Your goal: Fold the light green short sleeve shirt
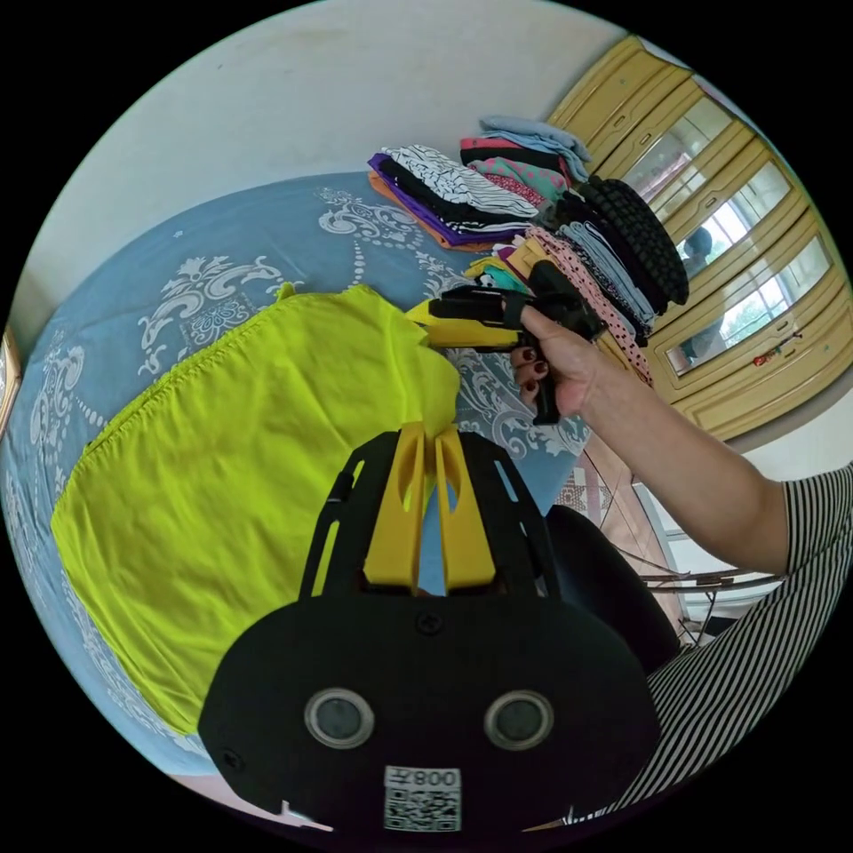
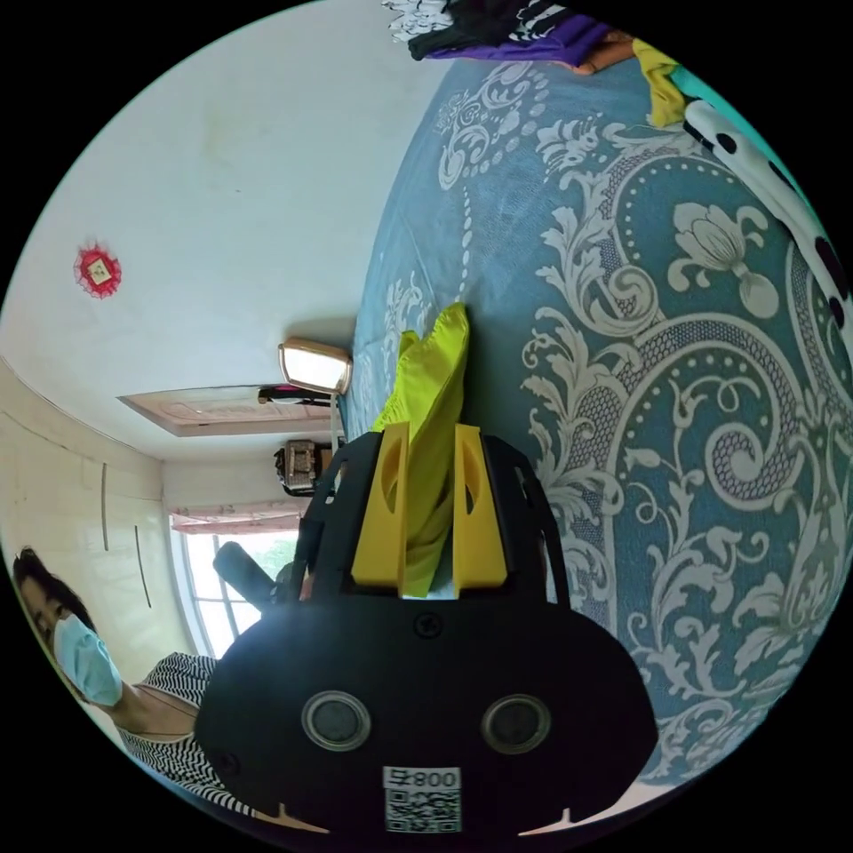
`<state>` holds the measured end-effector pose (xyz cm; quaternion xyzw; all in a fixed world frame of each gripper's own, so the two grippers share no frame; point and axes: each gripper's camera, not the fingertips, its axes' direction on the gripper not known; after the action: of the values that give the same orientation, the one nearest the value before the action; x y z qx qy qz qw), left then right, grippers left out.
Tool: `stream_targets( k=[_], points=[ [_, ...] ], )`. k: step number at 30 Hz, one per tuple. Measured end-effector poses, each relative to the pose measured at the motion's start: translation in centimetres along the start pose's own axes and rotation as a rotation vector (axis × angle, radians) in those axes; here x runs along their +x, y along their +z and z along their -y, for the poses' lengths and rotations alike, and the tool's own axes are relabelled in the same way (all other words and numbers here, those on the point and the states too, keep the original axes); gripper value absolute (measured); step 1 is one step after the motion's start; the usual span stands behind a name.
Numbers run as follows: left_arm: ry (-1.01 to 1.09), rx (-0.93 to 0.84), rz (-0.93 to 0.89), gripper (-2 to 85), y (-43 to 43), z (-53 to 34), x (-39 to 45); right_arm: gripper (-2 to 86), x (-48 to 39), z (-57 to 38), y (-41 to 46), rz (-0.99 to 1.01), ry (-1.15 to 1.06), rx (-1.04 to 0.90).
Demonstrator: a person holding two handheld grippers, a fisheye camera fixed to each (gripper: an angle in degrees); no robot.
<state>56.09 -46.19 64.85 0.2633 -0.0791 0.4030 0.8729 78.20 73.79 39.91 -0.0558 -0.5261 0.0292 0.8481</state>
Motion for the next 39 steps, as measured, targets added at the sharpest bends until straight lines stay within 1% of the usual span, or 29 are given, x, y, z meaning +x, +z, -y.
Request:
stream_targets(
  k=[4, 11, 19, 23, 31, 39],
  points=[
    [-0.007, 0.018, -0.009, 1.9, -1.7, -0.1, -0.4, 8.5, -1.2, 1.1, 0.8, -0.032, 0.003, -0.023],
    [-0.026, 0.025, -0.041, 1.9, -5.1, -0.4, -1.4, 8.7, -4.8, 4.1, 4.2, -0.117, -0.017, -0.119],
    [-0.010, 0.013, -0.062, 2.1, -9.6, -0.8, -1.9, 7.2, -9.5, 7.4, 7.1, -0.182, -0.054, -0.181],
    [-0.005, 0.009, -0.076, 2.1, -12.5, -1.3, -2.4, 4.8, -11.7, 8.9, 8.4, -0.210, -0.062, -0.200],
    [-0.023, 0.012, -0.112, 2.0, -19.4, -3.1, -4.1, 1.6, -15.3, 9.6, 9.2, -0.174, -0.062, -0.185],
    [-0.050, 0.072, -0.156, 1.9, -30.0, -5.8, -7.2, 1.0, -22.1, 9.0, 8.0, -0.088, -0.091, -0.102]
  ],
)
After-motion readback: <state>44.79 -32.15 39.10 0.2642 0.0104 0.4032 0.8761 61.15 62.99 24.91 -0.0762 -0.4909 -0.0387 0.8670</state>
